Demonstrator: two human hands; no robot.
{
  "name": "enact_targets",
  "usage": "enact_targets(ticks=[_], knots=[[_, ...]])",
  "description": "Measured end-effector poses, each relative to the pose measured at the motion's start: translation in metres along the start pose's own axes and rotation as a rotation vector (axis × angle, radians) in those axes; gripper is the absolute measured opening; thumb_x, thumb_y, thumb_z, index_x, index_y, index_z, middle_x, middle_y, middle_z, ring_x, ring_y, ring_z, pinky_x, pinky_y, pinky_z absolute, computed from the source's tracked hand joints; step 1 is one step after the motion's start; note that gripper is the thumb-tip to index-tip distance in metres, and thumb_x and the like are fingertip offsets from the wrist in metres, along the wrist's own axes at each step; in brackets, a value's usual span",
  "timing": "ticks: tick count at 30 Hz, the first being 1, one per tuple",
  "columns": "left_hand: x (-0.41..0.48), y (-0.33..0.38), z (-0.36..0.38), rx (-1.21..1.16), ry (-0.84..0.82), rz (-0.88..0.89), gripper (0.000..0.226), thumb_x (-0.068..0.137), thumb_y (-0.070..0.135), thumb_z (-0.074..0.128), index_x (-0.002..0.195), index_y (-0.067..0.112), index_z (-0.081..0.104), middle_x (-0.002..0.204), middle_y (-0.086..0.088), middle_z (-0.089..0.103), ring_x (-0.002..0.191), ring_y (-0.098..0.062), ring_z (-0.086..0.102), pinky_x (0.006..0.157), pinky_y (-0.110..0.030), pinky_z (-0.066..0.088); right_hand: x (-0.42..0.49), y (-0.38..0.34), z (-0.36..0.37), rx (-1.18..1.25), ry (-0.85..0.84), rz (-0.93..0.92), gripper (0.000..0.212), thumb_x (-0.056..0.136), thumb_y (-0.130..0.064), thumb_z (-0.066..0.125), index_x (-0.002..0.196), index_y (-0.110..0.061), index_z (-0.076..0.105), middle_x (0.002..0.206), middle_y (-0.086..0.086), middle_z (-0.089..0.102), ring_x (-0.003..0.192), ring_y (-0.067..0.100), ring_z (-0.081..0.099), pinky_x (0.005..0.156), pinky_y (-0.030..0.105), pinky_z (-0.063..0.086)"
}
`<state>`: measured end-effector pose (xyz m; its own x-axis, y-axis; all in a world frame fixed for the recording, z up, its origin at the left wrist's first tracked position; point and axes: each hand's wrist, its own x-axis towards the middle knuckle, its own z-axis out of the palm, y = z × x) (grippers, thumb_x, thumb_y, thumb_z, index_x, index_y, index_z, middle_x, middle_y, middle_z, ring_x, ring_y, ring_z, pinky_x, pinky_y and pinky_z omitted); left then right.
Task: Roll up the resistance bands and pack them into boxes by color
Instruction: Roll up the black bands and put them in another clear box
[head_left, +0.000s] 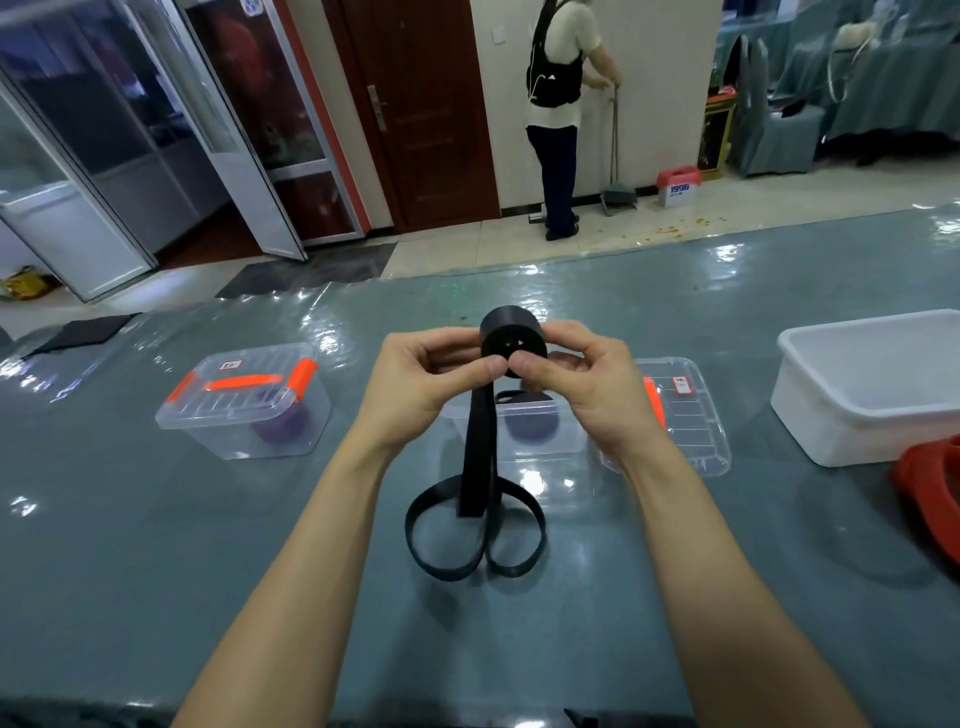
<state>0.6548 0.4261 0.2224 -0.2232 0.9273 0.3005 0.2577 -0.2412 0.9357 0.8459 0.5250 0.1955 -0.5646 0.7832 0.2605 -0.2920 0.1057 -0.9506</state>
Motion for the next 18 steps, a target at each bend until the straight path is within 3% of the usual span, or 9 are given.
enact_targets(ticks=[3, 6, 8, 11, 14, 16, 18], knots=[[0.0, 0.01, -0.015, 0.168, -0.1, -0.032, 0.031, 0.08, 0.025, 0.095, 0.109, 0.03, 0.087, 0.103, -0.004, 0.086, 0.098, -0.021, 0.083, 0.087, -0.026, 0.064, -0.005, -0.004, -0.012, -0.243, -0.055, 0.049, 0.049, 0.073, -0.03, 0.098, 0.119, -0.027, 0.081, 0.123, -0.004, 0.071, 0.077, 0.021, 0.065, 0.08, 0.034, 0.059], [0.006, 0.025, -0.023, 0.559, -0.245, -0.025, 0.03, 0.074, 0.039, 0.093, 0.102, 0.03, 0.087, 0.088, 0.007, 0.085, 0.086, -0.013, 0.083, 0.083, -0.035, 0.067, -0.007, -0.011, -0.017, -0.417, -0.143, 0.032, 0.055, 0.071, -0.04, 0.099, 0.122, -0.038, 0.078, 0.123, -0.011, 0.07, 0.071, 0.013, 0.066, 0.079, 0.029, 0.06], [0.01, 0.037, -0.021, 0.759, -0.338, -0.027, 0.032, 0.07, 0.045, 0.09, 0.099, 0.03, 0.087, 0.083, 0.014, 0.083, 0.081, -0.004, 0.08, 0.082, -0.038, 0.067, -0.007, -0.014, -0.013, -0.531, -0.224, 0.053, 0.045, 0.072, -0.045, 0.098, 0.113, -0.036, 0.08, 0.103, -0.005, 0.076, 0.07, 0.015, 0.071, 0.077, 0.039, 0.063], [0.014, 0.049, -0.019, 0.928, -0.391, 0.0, 0.038, 0.065, 0.053, 0.082, 0.096, 0.032, 0.086, 0.08, 0.017, 0.081, 0.078, 0.0, 0.078, 0.079, -0.04, 0.066, -0.011, -0.01, -0.003, -0.509, -0.218, 0.041, 0.033, 0.079, -0.031, 0.096, 0.107, -0.024, 0.079, 0.076, 0.008, 0.076, 0.069, 0.025, 0.075, 0.077, 0.054, 0.064], [0.012, 0.043, -0.025, 0.689, -0.31, -0.005, 0.033, 0.074, 0.039, 0.093, 0.106, 0.029, 0.086, 0.091, 0.012, 0.084, 0.089, -0.007, 0.081, 0.087, -0.035, 0.066, -0.01, -0.01, -0.003, -0.383, -0.114, -0.061, 0.028, 0.082, -0.018, 0.094, 0.106, -0.017, 0.08, 0.076, 0.009, 0.076, 0.064, 0.026, 0.073, 0.071, 0.053, 0.062], [0.005, 0.03, -0.028, 0.444, -0.249, -0.029, 0.039, 0.078, 0.022, 0.099, 0.114, 0.029, 0.085, 0.103, 0.005, 0.085, 0.1, -0.014, 0.082, 0.091, -0.028, 0.064, -0.008, -0.01, -0.007, -0.247, -0.066, -0.077, 0.027, 0.084, -0.011, 0.091, 0.108, -0.013, 0.08, 0.076, 0.014, 0.077, 0.061, 0.027, 0.072, 0.066, 0.045, 0.064], [-0.005, 0.016, -0.021, 0.223, -0.188, -0.038, 0.042, 0.079, 0.02, 0.097, 0.116, 0.033, 0.084, 0.112, -0.001, 0.085, 0.108, -0.017, 0.081, 0.093, -0.024, 0.062, -0.007, -0.009, -0.012, -0.106, -0.024, -0.056, 0.027, 0.087, -0.009, 0.088, 0.112, -0.007, 0.078, 0.082, 0.019, 0.079, 0.061, 0.025, 0.072, 0.065, 0.035, 0.063]])
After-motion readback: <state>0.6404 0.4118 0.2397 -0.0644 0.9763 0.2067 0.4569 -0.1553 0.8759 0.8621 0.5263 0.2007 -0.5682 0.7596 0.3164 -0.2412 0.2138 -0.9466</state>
